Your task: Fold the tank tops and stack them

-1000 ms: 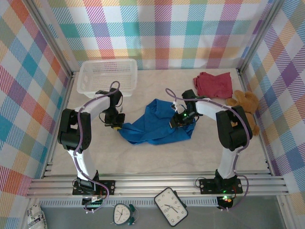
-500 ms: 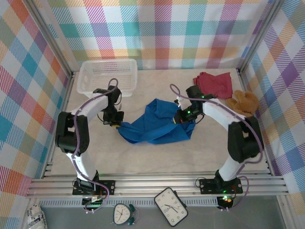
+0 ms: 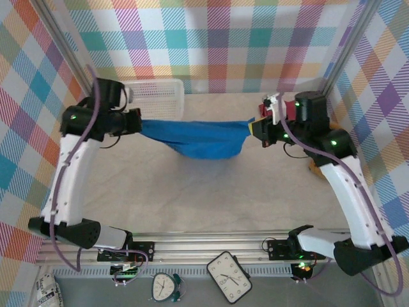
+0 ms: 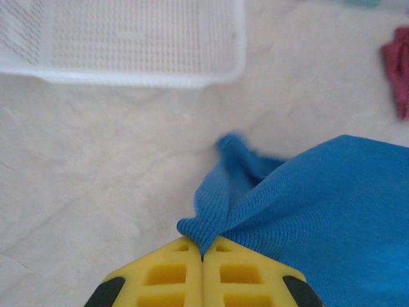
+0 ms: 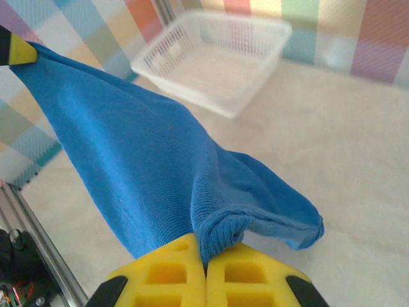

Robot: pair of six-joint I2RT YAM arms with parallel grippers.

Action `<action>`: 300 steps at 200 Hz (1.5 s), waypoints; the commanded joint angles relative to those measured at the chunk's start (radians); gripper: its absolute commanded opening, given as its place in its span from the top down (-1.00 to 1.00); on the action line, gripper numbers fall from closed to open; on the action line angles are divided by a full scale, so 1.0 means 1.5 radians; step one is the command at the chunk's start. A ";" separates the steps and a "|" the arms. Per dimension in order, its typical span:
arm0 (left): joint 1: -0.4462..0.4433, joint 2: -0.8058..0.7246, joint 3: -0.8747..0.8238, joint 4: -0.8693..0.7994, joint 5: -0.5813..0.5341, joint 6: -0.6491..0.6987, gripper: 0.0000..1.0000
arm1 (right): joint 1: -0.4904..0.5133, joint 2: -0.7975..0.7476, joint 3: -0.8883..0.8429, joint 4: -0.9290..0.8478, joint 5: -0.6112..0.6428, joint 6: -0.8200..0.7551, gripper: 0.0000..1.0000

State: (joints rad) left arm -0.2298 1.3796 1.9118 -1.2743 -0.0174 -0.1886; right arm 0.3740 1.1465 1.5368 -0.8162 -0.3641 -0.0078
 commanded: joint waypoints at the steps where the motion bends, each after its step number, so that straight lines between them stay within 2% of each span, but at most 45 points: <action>1: 0.011 -0.027 0.076 -0.074 -0.034 -0.020 1.00 | 0.007 -0.032 0.027 0.008 -0.046 -0.003 1.00; 34: 0.011 0.000 0.155 -0.081 -0.008 -0.019 1.00 | 0.007 -0.026 0.068 0.046 -0.023 -0.008 1.00; 63: 0.017 0.093 0.253 -0.072 -0.002 -0.003 1.00 | -0.003 0.046 0.135 0.052 0.057 -0.024 1.00; 83: 0.033 0.188 0.353 -0.077 0.040 -0.001 1.00 | -0.041 0.109 0.181 0.075 0.064 -0.008 1.00; 110: 0.046 0.298 0.450 -0.046 0.076 -0.005 1.00 | -0.101 0.210 0.251 0.112 0.019 0.018 1.00; 143: 0.062 0.371 0.477 0.101 0.126 -0.011 1.00 | -0.143 0.326 0.361 0.158 -0.010 0.025 1.00; 158: 0.071 0.409 0.524 0.149 0.148 -0.024 1.00 | -0.172 0.363 0.406 0.191 -0.033 0.041 1.00; 189: 0.082 0.455 0.605 0.205 0.175 -0.057 1.00 | -0.212 0.422 0.567 0.108 -0.059 0.039 1.00; 209: 0.083 0.450 0.604 0.195 0.200 -0.065 1.00 | -0.222 0.398 0.582 0.057 -0.053 0.025 1.00; 231: 0.084 0.441 0.587 0.112 0.235 -0.068 1.00 | -0.224 0.332 0.488 0.016 -0.071 0.035 1.00; 250: 0.080 0.399 0.494 0.045 0.268 -0.061 1.00 | -0.223 0.216 0.241 0.046 -0.095 0.085 1.00; 259: 0.073 0.353 0.401 0.043 0.271 -0.054 1.00 | -0.223 0.153 0.109 0.063 -0.107 0.120 1.00; 272: 0.062 0.263 0.183 0.099 0.276 -0.059 1.00 | -0.221 0.071 -0.052 0.068 -0.121 0.154 1.00; 287: 0.055 0.161 -0.058 0.189 0.281 -0.088 1.00 | -0.206 0.002 -0.186 0.038 -0.142 0.174 1.00; 300: 0.053 0.103 -0.225 0.226 0.277 -0.106 1.00 | -0.175 -0.049 -0.311 0.021 -0.153 0.201 1.00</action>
State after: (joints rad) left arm -0.1364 1.7020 1.9121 -1.0294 0.3714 -0.2928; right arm 0.0574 1.1679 1.3174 -0.7235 -0.5213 0.1883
